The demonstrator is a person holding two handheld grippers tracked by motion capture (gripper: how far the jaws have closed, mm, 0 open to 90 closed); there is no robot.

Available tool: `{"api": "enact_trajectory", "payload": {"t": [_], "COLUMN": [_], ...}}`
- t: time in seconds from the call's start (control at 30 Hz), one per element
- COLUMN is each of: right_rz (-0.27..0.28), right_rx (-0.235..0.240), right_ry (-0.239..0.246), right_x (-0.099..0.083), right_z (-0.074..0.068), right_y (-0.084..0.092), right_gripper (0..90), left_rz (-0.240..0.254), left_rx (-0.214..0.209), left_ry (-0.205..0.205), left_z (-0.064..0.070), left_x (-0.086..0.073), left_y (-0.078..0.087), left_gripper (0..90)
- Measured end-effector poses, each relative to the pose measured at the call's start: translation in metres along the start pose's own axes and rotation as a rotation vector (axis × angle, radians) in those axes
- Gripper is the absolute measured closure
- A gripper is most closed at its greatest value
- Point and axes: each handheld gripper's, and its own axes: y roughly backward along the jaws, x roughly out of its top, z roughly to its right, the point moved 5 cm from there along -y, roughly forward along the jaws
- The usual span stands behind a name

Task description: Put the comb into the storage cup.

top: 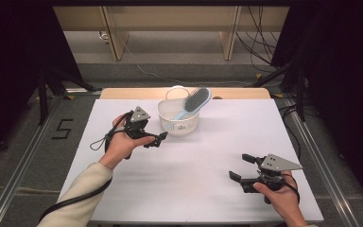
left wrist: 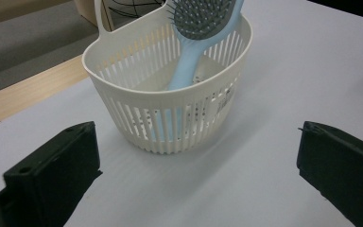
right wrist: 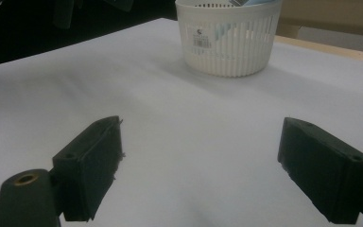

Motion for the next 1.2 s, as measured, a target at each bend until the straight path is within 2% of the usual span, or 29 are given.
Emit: {"api": "enact_trajectory", "payload": {"t": [0.3, 0.8, 1.2], "right_rz": [-0.006, -0.005, -0.004], "right_rx": [0.001, 0.002, 0.003], "right_ry": [0.006, 0.004, 0.006], "right_x": [0.000, 0.000, 0.000], "right_z": [0.000, -0.001, -0.001], "right_y": [0.000, 0.001, 0.000], "right_gripper": [15.4, 15.5, 15.5], "left_rz": [0.007, 0.031, 0.014], "left_rx": [-0.021, -0.022, -0.022], "left_ry": [-0.008, -0.011, -0.016], "left_z": [0.005, 0.009, 0.014], "left_x": [-0.003, -0.015, -0.030], "left_y": [0.007, 0.025, 0.033], "left_gripper": [0.0, 0.0, 0.0]}}
